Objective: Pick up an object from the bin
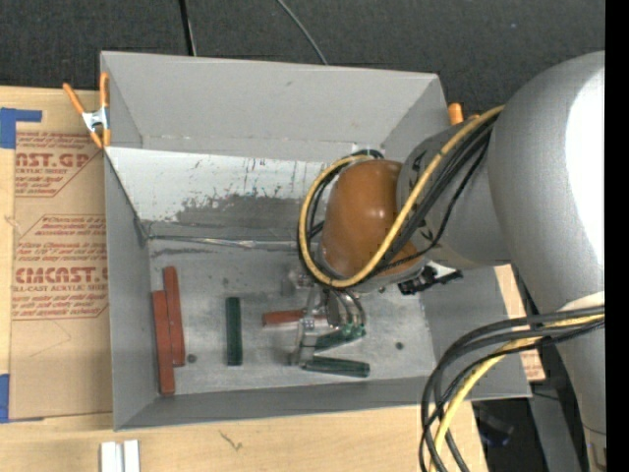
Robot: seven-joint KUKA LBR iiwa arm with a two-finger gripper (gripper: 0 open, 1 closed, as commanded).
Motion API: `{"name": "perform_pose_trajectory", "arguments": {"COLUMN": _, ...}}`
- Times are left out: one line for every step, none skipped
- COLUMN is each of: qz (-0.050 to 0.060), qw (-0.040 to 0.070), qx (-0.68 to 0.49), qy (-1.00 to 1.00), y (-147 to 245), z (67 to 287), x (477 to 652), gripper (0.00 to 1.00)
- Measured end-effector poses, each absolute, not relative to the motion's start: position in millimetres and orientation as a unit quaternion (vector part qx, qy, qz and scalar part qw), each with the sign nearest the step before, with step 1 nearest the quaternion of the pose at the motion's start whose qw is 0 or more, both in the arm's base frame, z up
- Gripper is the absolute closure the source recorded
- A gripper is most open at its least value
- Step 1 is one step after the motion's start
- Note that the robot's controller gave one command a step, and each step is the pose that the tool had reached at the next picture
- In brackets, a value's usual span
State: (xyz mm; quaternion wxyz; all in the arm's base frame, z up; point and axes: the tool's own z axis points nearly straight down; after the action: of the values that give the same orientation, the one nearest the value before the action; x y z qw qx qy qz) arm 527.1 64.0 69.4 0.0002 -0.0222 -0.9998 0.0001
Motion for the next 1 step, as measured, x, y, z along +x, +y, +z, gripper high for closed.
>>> {"name": "perform_pose_trajectory", "arguments": {"qz": 0.000, "qw": 0.000, "qx": -0.015, "qy": -1.000, "y": 62.8, "z": 68.0, "x": 536.3, "gripper": 0.00}}
